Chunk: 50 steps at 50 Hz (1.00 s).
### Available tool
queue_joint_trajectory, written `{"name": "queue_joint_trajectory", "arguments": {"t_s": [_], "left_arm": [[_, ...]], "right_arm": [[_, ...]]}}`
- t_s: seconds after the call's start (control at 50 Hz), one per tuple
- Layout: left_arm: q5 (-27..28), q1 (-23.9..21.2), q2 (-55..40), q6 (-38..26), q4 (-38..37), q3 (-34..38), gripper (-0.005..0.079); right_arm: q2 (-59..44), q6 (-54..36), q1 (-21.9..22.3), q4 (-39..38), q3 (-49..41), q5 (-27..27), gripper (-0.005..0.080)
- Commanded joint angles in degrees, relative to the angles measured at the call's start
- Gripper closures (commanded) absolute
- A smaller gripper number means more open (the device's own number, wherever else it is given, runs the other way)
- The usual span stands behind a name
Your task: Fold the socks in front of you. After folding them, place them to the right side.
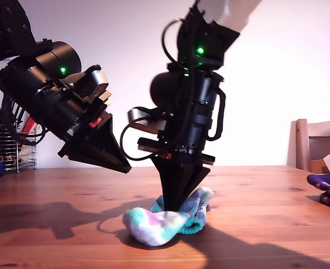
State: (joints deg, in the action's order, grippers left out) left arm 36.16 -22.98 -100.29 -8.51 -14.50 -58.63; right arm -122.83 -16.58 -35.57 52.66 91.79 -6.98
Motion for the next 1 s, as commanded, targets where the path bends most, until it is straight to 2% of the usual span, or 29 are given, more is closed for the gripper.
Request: {"name": "queue_joint_trajectory", "arguments": {"t_s": [0.0, 0.2, 0.46, 0.64, 0.98], "left_arm": [[0.2, 0.0, 0.22, -0.5, 0.7, 0.37, 0.0766], [0.2, 0.11, 0.22, -0.52, 0.94, 0.37, 0.0766], [0.22, 1.14, 0.22, -0.52, 0.96, 0.37, 0.0766], [0.24, 1.25, 0.22, -0.52, 1.05, 0.37, 0.0766], [0.26, 1.25, 0.22, -0.52, 1.51, 0.37, 0.0766]], "right_arm": [[-3.69, -1.05, 2.14, 1.66, -2.91, 3.78, 0.0765], [-3.69, -3.02, 3.89, 3.3, -4.87, 9.38, 0.0765], [-3.69, -5.49, 4.66, 0.61, -13.09, 16.37, 0.0765], [-3.69, -6.32, 5.73, -1.51, -17.75, 18.51, 0.0765], [-3.41, -6.49, 11.28, -1.9, -23.19, 24.28, 0.0765]]}}
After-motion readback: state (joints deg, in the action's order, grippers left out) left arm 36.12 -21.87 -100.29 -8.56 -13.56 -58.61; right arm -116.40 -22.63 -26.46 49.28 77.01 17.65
